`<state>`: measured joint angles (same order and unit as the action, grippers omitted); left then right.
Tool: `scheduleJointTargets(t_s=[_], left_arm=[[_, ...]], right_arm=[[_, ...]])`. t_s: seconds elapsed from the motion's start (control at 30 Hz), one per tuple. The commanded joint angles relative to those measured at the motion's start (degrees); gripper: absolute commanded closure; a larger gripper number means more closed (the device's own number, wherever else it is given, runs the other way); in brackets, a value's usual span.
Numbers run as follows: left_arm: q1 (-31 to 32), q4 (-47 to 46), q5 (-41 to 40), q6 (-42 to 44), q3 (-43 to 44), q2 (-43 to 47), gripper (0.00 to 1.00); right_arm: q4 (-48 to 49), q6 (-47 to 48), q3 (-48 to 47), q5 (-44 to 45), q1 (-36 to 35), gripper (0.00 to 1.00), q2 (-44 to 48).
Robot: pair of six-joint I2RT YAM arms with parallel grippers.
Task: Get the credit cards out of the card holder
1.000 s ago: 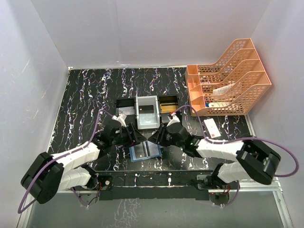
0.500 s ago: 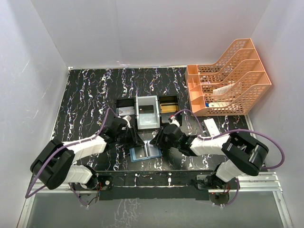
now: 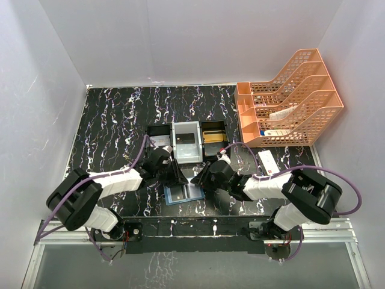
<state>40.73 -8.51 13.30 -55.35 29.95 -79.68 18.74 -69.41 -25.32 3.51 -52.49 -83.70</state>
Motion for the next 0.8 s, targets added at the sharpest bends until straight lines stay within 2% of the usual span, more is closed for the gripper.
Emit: scheduleJointTargets(t_s=[0.0,0.2,0.43,0.67,0.77], left_arm=[[2.4,-1.0,0.1,-1.8,1.8,-3.5,0.76],[2.6,5.7,-6.0,-2.2,1.1,-4.8,0.80],[2.8,7.8,-8.3,-1.1,-0.7,0.7,0.72],[2.9,6.8,-5.5,3.5,1.7,8.3,0.64],[2.8,9.9,-9.1,4.2,2.4,12.8,0.60]], right_arm=[[-3.5,-0.1,2.2,2.0,-0.4,0.70,-1.2],[-3.9,-0.3,2.5,2.1,-0.4,0.70,-1.1],[-6.2,1.1,2.6,3.8,-0.4,0.68,1.5],[-2.5,10.5,0.8,0.3,-0.4,0.63,7.6],[0.4,12.9,0.6,-2.5,-0.4,0.63,10.2]])
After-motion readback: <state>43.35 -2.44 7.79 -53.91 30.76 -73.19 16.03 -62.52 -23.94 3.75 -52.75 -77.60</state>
